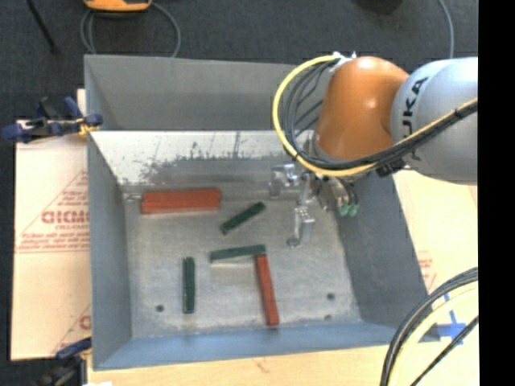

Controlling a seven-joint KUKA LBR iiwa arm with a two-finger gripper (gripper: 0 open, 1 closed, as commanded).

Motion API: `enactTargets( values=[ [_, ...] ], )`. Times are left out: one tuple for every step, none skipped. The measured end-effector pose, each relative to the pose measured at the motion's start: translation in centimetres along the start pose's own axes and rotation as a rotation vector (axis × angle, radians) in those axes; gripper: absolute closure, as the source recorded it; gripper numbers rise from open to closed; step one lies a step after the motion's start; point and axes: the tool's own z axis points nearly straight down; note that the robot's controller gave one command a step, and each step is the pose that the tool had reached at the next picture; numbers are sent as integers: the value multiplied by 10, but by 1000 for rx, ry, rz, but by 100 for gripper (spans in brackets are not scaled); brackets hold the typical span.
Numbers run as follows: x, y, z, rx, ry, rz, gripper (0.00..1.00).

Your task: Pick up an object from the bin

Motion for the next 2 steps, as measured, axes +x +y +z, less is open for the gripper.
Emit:
enactTargets(
  values=[
    [-38,37,18,-2,2,-330,0],
    [-54,36,36,-1,0,-426,0]
  ],
)
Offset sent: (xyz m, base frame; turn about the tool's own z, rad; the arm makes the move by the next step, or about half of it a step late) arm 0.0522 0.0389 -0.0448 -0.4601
